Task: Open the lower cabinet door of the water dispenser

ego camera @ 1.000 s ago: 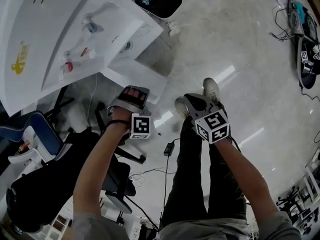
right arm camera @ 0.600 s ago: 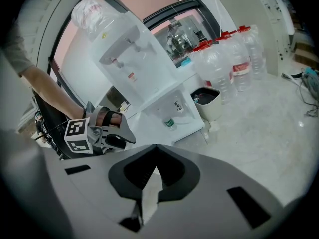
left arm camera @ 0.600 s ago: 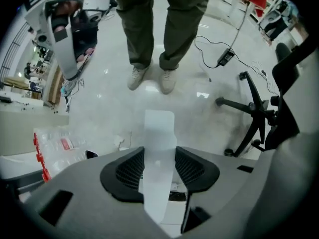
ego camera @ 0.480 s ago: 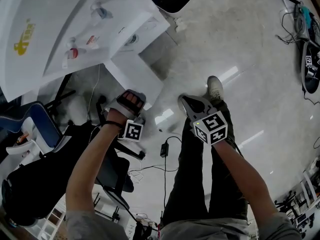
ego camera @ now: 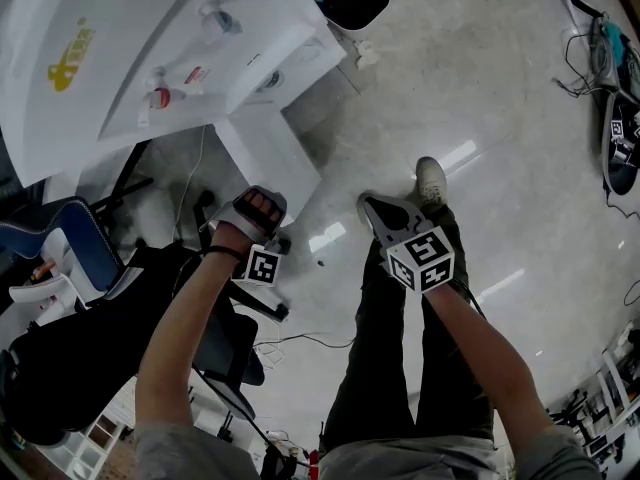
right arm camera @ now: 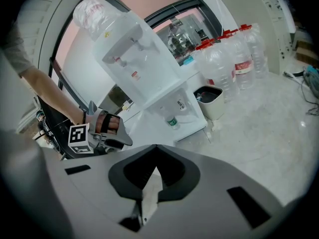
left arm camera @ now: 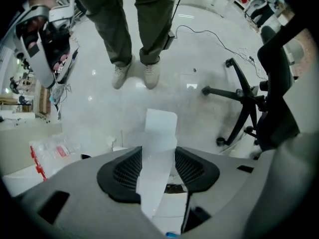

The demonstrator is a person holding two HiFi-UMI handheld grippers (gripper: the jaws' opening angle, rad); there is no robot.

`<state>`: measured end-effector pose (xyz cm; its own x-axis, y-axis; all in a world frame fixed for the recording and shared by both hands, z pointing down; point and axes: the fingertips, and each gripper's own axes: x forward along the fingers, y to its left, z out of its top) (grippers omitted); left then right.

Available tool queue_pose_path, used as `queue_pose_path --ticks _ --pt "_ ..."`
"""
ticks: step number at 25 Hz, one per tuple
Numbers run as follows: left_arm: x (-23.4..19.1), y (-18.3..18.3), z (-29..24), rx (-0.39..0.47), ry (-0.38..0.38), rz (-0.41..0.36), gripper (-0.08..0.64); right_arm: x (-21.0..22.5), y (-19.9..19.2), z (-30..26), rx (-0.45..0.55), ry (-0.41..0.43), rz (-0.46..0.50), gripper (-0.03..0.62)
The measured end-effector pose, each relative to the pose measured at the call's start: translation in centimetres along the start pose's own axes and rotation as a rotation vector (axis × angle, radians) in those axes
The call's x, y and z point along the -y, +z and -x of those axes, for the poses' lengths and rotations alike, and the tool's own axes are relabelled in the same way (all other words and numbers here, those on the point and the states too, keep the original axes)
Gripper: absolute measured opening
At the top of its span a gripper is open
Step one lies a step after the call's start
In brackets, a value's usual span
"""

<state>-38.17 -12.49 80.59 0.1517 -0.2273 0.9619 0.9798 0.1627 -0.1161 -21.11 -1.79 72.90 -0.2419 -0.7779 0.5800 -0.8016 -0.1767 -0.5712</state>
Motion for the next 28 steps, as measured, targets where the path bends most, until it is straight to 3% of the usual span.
queue_pose_path --ticks 2,6,8,14,16,21,28 --pt "0.0 0.0 0.1 0.008 -0.009 0.055 0.199 -0.4 0.3 0.1 0.000 0.008 0.008 0.011" --pt "0.0 -0.4 1.3 -0.017 -0.003 0.082 0.199 -0.9 1.4 0.6 -0.003 0.016 0.019 0.011" --pt "-1.0 -0.9 3.1 -0.012 0.014 0.161 0.199 -1.5 2.0 1.0 -0.003 0.018 0.019 0.011" --pt "-5.5 -1.3 9.0 0.085 0.041 0.573 0.199 -4.1 4.8 2.7 -0.003 0.034 0.038 0.011" --pt "-7.0 -1.4 11.0 0.115 0.065 0.699 0.165 -5.3 5.9 3.5 0.002 0.040 0.039 0.011" --pt "-12.5 -2.0 16.1 0.204 0.195 1.025 0.041 -7.0 9.5 5.5 0.024 0.054 0.081 0.011" --pt "-16.0 -3.8 25.7 0.308 0.336 1.500 0.008 -11.3 14.1 11.0 0.059 0.067 0.091 0.011"
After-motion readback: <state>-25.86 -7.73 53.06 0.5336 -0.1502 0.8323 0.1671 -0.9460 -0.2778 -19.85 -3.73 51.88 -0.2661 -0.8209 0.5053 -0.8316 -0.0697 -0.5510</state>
